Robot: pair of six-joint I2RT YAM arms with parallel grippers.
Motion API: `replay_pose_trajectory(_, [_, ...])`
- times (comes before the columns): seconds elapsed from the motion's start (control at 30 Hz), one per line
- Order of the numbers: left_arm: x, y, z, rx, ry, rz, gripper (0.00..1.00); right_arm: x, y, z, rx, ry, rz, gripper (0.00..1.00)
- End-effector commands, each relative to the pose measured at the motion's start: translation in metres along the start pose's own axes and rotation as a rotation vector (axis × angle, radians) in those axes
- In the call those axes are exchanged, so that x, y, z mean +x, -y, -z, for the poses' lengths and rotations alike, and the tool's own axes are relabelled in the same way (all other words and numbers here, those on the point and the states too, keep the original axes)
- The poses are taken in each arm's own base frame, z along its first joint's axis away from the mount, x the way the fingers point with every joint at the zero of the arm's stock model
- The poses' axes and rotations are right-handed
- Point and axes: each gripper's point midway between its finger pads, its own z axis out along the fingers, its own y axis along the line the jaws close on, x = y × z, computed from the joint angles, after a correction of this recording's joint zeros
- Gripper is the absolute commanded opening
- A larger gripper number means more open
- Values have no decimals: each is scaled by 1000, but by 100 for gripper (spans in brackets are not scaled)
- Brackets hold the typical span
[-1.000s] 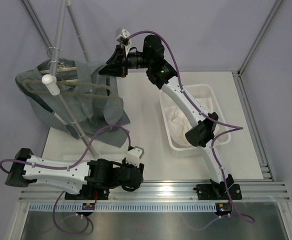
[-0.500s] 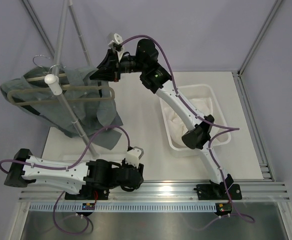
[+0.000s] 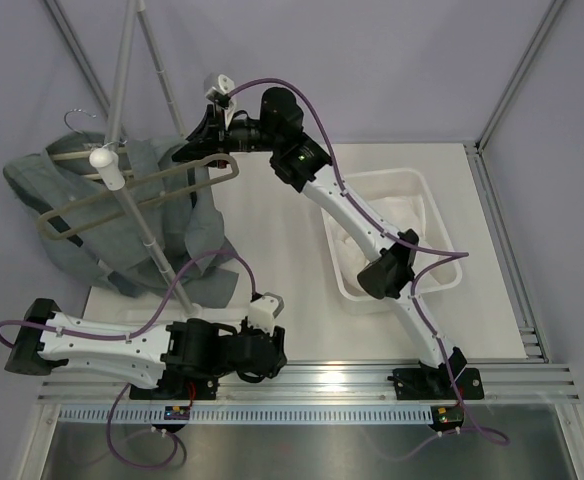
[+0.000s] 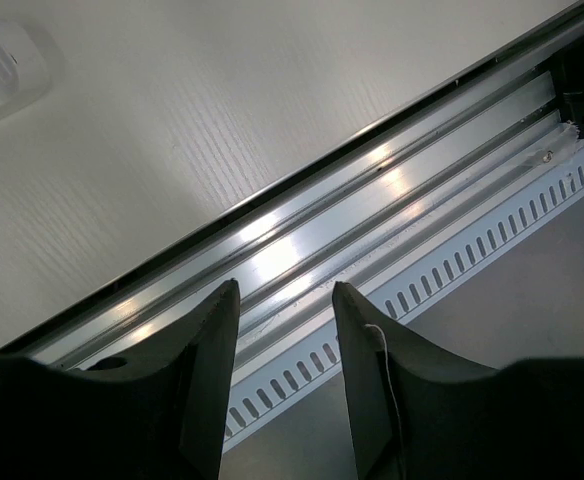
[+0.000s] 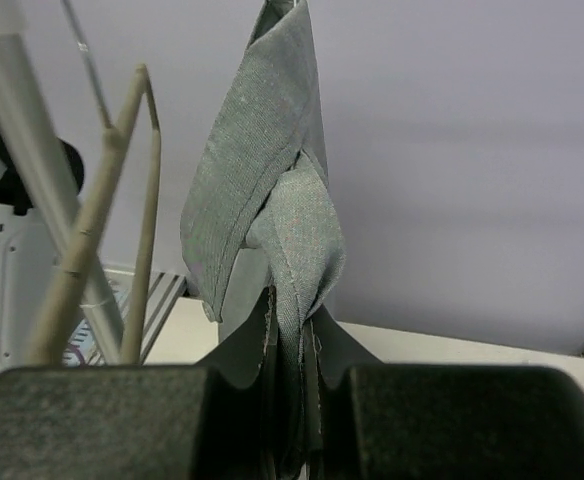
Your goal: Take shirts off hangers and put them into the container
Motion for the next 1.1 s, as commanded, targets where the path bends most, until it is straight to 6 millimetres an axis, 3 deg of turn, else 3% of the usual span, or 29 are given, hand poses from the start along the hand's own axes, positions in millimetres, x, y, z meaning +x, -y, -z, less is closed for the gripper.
replay_pose_trajectory(0.0, [-4, 10, 1, 38, 19, 26, 47, -17, 35, 7, 175, 64, 49, 0])
replay_pose_trajectory(0.03, [-4, 9, 0, 36, 17, 26, 48, -16, 41, 10, 195, 64, 37, 0])
replay_pose_trajectory(0.07, [-3, 10, 0, 36, 14, 25, 48, -2, 53, 17, 235, 46, 1, 0])
replay_pose_trajectory(0.1, [-3, 10, 0, 36, 14, 25, 48, -20, 59, 24, 291, 84, 8, 0])
replay_pose_trajectory(0.13, [-3, 10, 0, 36, 15, 29, 49, -21, 64, 30, 327, 89, 7, 0])
replay_pose_trajectory(0.17, [-3, 10, 0, 36, 15, 30, 49, 1, 74, 37, 376, 53, -29, 0])
replay_pose_trajectory(0.2, [-3, 10, 0, 36, 15, 31, 50, -24, 77, 48, 452, 85, 7, 0])
replay_pose_trajectory(0.27, [-2, 11, 0, 37, 15, 27, 50, -26, 85, 63, 523, 71, -15, 0])
replay_pose_trajectory(0.33, [-3, 14, 1, 37, 17, 21, 51, -31, 98, 91, 624, 58, -68, 0])
replay_pose_trajectory(0.37, [-4, 14, 1, 29, 21, 15, 51, -16, 105, 102, 663, 26, -101, 0])
replay_pose_trajectory(0.4, [-6, 17, 1, 27, 24, 11, 52, -36, 106, 123, 730, 42, -72, 0])
replay_pose_trajectory(0.43, [-6, 18, 1, 20, 29, 0, 52, -7, 113, 141, 828, -21, -120, 0])
replay_pose_trajectory(0.47, [-7, 19, 1, 12, 32, -11, 53, -9, 107, 149, 836, -33, -121, 0])
replay_pose_trajectory(0.5, [-6, 18, -2, -12, 30, -30, 53, -35, 97, 169, 893, -11, -96, 0])
replay_pose_trajectory(0.53, [-11, 23, 0, -16, 36, -42, 53, -37, 93, 182, 932, -19, -102, 0])
replay_pose_trajectory(0.57, [-15, 24, 0, -32, 50, -55, 53, -16, 91, 199, 999, -58, -130, 0])
replay_pose_trajectory(0.6, [-14, 24, -4, -59, 49, -83, 53, -44, 70, 213, 1021, -27, -116, 0])
replay_pose_trajectory(0.63, [-23, 31, 1, -61, 73, -90, 52, -47, 62, 224, 1045, -28, -118, 0])
replay_pose_trajectory(0.67, [-26, 33, 1, -69, 81, -101, 51, -49, 39, 241, 1075, -36, -114, 0])
replay_pose_trajectory(0.8, [-47, 55, 10, -43, 145, -145, 50, -46, -22, 276, 1120, -66, -145, 0])
replay_pose_trajectory(0.83, [-57, 63, 16, -22, 166, -140, 50, -24, -33, 284, 1127, -105, -175, 0])
replay_pose_trajectory(0.87, [-62, 66, 21, -12, 181, -151, 50, -40, -57, 293, 1126, -72, -166, 0])
replay_pose_trajectory(0.93, [-77, 69, 36, 18, 223, -139, 50, -25, -79, 305, 1132, -99, -193, 0])
replay_pose_trajectory(0.97, [-88, 74, 47, 42, 249, -141, 50, -33, -101, 312, 1124, -82, -193, 0])
replay_pose_trajectory(1.07, [-120, 81, 85, 121, 336, -111, 50, -30, -142, 321, 1077, -73, -221, 0])
